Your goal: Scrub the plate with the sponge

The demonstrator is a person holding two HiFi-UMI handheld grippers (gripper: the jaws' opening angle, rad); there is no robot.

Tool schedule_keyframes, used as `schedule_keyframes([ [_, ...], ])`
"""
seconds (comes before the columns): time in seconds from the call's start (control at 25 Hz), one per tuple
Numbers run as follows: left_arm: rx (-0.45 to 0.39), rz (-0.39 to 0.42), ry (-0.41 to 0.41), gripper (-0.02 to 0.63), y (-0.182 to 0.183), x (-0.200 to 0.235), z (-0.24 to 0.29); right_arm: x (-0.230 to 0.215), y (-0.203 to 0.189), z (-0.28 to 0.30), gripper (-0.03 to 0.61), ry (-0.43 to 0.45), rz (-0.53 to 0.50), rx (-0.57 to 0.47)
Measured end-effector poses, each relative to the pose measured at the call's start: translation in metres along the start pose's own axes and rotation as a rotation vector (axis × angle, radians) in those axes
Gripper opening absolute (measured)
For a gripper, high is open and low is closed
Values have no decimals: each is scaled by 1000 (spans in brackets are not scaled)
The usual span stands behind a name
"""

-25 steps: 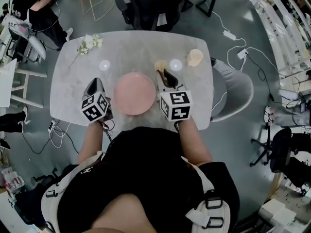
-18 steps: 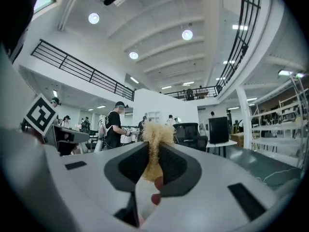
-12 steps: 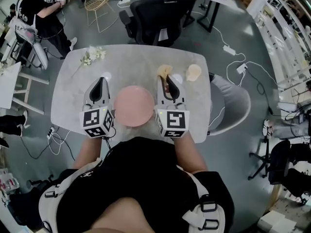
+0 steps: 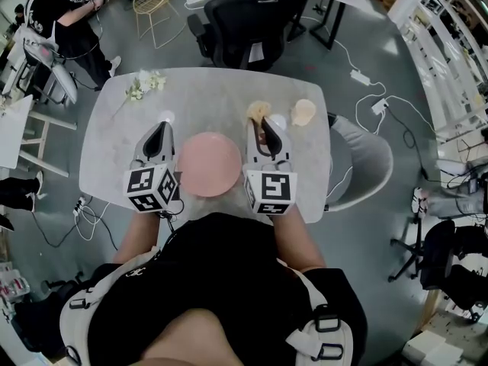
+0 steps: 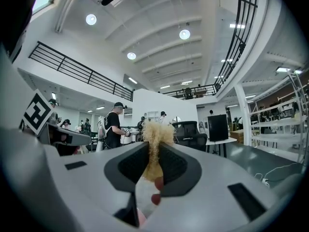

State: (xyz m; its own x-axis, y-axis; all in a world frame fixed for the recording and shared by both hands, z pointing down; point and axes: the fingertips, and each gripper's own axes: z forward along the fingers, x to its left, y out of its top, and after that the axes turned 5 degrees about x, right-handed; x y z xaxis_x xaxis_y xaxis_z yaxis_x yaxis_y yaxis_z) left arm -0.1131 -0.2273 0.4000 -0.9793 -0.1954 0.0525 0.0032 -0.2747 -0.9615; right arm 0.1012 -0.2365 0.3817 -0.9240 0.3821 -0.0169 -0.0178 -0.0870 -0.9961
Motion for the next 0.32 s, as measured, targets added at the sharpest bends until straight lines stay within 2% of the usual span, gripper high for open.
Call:
schedule_keyframes([
  [0.12,15,-37,2,6,-4,5,1,0,-1,1,67,2,2,7],
  [0.32,24,-11,26,5,-7,12,3,-2,-1,4,67,0,0,9],
])
